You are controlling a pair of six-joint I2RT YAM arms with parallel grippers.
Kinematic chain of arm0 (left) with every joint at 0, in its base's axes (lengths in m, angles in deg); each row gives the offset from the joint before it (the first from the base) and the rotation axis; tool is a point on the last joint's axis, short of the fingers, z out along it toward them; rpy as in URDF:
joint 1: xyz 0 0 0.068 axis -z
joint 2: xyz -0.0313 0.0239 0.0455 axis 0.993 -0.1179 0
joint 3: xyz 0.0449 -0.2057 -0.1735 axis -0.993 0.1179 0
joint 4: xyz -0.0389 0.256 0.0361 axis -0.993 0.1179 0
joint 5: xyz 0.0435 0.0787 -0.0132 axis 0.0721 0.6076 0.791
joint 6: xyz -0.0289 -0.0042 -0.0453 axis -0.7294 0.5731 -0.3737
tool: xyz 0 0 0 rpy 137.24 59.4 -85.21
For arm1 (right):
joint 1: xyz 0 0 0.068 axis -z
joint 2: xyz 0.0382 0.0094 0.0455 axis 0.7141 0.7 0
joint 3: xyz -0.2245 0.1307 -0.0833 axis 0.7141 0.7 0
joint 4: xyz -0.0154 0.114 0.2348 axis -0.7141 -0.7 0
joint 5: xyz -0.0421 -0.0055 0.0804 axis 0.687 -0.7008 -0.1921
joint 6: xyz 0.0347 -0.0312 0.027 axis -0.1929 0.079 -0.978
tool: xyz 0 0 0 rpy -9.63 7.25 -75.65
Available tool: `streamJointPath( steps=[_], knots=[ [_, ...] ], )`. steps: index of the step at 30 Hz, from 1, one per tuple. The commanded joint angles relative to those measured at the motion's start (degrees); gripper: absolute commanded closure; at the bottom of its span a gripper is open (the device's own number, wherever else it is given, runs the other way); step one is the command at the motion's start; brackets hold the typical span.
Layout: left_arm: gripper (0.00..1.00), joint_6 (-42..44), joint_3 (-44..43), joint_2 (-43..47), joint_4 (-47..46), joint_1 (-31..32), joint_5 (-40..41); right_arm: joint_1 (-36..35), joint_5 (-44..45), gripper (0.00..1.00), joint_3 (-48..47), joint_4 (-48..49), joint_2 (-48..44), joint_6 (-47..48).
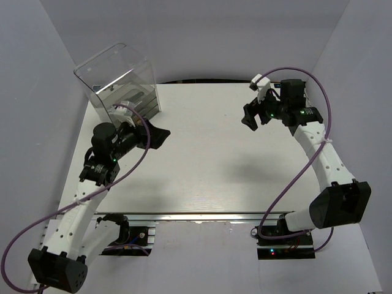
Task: Sort the tools into containers
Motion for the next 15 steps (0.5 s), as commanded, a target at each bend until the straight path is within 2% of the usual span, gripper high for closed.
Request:
streamJointPath(
  steps=[1,15],
  knots=[
    [0.02,-1.7,1.4,4.2,1.2,0.0,-0.3,0.3,5.3,0.11,1.9,2.6,-2.3,-6.5],
    [0.02,0.0,0.7,10.4,6.7,0.0,-0.3,0.3,13.9,0.11,10.1,4.9,-11.0,-11.7]
  ],
)
